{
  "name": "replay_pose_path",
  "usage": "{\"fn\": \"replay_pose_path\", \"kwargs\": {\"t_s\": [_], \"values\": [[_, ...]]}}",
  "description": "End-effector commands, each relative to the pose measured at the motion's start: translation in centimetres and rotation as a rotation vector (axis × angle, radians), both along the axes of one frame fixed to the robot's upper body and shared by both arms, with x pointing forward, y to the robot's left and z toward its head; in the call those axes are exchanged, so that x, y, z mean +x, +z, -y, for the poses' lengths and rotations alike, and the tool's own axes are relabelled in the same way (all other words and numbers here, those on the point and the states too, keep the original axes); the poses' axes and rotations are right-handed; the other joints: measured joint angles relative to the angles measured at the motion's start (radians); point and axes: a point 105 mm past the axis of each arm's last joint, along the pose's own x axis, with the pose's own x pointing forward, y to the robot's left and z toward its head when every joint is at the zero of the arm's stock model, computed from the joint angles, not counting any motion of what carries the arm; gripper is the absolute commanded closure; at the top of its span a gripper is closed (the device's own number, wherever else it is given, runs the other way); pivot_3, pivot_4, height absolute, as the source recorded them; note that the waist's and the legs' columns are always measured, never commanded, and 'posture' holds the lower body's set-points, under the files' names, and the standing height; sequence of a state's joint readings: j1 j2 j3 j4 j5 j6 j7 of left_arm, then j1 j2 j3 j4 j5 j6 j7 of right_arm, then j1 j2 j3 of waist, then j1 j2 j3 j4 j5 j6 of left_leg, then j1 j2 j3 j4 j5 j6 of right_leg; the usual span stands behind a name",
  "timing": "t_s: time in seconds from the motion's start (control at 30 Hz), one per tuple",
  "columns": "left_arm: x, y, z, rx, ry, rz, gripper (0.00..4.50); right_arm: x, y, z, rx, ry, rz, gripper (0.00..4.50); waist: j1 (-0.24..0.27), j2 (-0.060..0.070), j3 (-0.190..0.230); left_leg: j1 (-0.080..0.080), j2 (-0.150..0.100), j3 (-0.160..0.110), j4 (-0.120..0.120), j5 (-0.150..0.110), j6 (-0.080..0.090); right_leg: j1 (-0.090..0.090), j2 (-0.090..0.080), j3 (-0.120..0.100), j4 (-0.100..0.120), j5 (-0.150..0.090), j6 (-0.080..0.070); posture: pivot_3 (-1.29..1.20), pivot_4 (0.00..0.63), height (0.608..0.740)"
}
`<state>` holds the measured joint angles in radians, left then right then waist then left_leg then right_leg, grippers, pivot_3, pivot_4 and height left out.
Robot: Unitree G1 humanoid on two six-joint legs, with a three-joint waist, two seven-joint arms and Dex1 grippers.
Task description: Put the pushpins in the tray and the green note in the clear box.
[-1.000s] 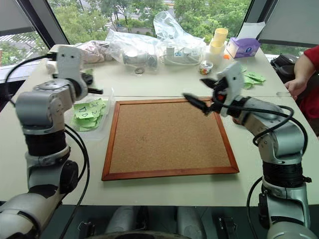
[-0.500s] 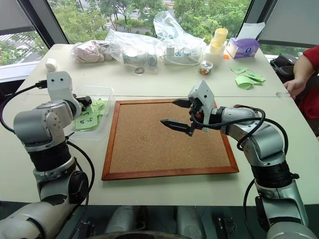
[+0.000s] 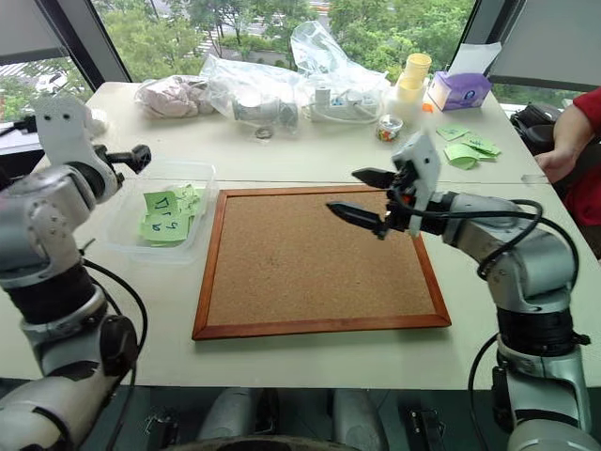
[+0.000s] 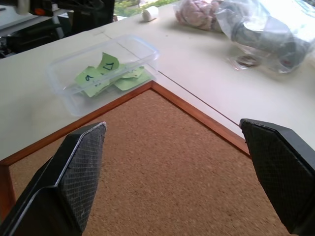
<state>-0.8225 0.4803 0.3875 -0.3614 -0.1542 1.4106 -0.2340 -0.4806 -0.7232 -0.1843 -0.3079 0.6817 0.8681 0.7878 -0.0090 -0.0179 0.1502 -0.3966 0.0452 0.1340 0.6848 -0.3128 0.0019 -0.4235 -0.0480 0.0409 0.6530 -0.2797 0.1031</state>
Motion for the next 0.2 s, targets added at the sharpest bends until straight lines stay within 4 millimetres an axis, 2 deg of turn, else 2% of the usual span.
{"fn": "replay_pose_path", "kwargs": {"t_s": [0.03,0.07,0.13,0.2], "values": [[-1.3,1.9,4.8,0.07,-0.337,0.029,0.06,-0.7,0.9,1.7,-0.007,-0.049,0.017,0.0,-0.003,0.0,0.0,0.0,0.0,0.0,0.0,0.0,0.0,0.0,0.0,0.0,0.0,0.0,0.0,0.0,0.15,0.735],[-1.9,1.8,5.7,0.095,-0.417,0.016,0.06,-0.9,0.9,2.0,-0.007,-0.055,0.007,0.0,-0.003,0.0,0.0,0.0,-0.001,0.0,0.0,0.0,0.0,0.0,-0.001,0.0,0.0,0.0,0.0,0.0,0.15,0.735],[-2.4,1.3,6.4,0.088,-0.498,-0.002,0.06,-1.2,0.4,2.6,-0.015,-0.078,-0.013,0.0,-0.004,0.0,0.0,0.0,0.0,0.0,-0.001,0.0,0.0,0.0,0.0,0.0,-0.001,0.0,0.0,0.0,0.15,0.735],[-3.2,-0.4,7.7,0.112,-0.604,-0.054,0.06,-1.1,-0.5,3.2,-0.024,-0.113,-0.037,0.0,-0.006,0.0,0.0,0.001,0.0,0.0,-0.001,0.0,0.0,0.0,0.0,0.0,0.0,0.0,0.0,0.0,0.15,0.735]]}}
